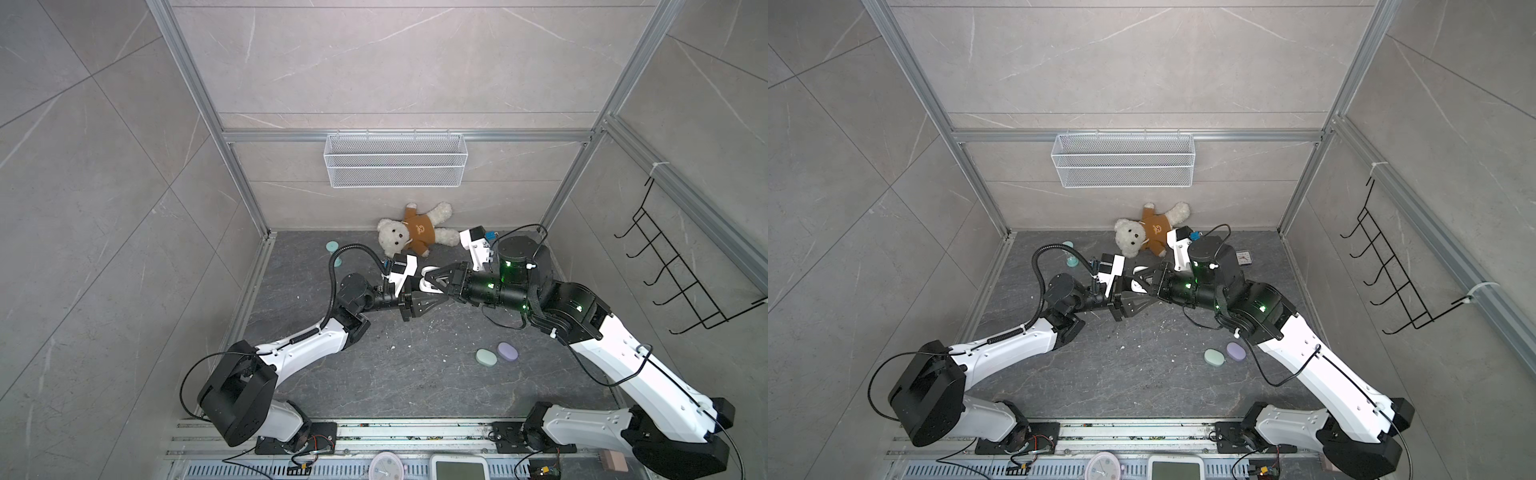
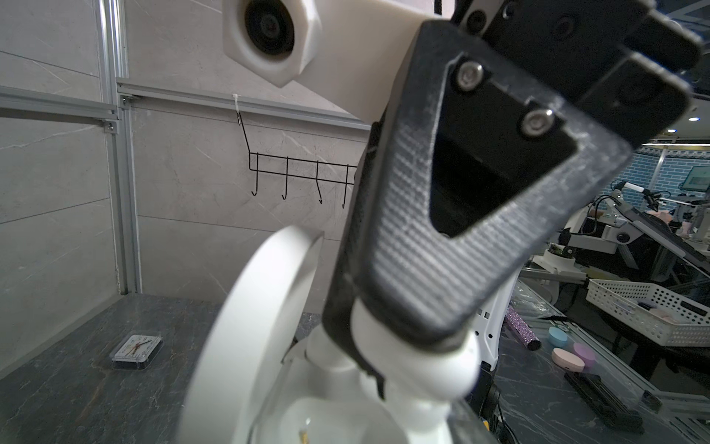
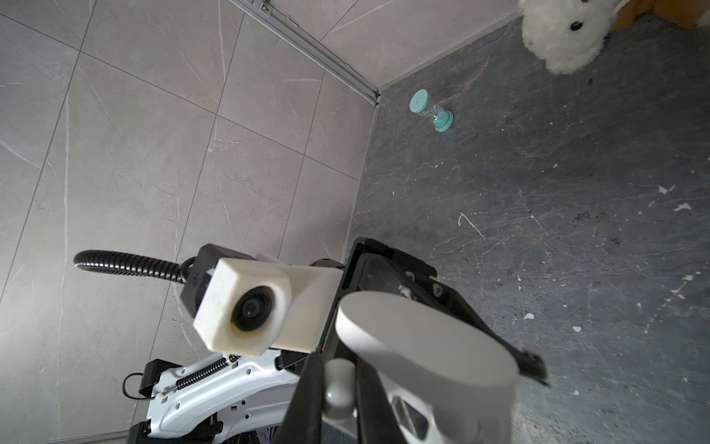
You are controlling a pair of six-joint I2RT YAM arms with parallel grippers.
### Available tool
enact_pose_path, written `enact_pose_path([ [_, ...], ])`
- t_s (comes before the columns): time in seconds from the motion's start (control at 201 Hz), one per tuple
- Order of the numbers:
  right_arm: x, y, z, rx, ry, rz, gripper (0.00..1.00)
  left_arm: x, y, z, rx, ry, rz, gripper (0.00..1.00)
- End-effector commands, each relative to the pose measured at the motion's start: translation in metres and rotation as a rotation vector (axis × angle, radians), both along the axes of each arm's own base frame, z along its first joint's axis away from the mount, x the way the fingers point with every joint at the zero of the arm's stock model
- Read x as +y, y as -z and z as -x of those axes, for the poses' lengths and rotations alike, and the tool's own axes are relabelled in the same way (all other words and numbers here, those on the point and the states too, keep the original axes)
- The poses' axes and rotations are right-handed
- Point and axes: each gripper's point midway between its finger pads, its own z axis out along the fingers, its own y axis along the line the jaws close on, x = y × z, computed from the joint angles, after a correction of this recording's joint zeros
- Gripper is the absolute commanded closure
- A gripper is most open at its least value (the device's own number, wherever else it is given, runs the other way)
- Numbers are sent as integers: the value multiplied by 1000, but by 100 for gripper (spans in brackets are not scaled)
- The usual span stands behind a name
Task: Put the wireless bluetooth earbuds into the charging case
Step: 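Lower the earbud into the empty case slot with the right gripper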
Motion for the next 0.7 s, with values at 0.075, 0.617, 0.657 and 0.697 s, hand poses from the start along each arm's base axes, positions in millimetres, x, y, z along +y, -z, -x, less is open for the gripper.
enact_pose_path([
  [0.075, 1, 2, -3, -2, 19, -5, 85, 7, -33, 15, -86, 21, 82, 82],
  [0.617, 5, 13, -1, 26, 10, 19, 85, 9, -35, 18, -93, 21, 85, 82],
  [0.657, 5, 14, -1, 29, 10, 23, 86, 9, -35, 18, -94, 21, 85, 82],
  [0.697, 4, 16, -1, 32, 14, 29, 85, 9, -36, 18, -95, 21, 87, 82],
])
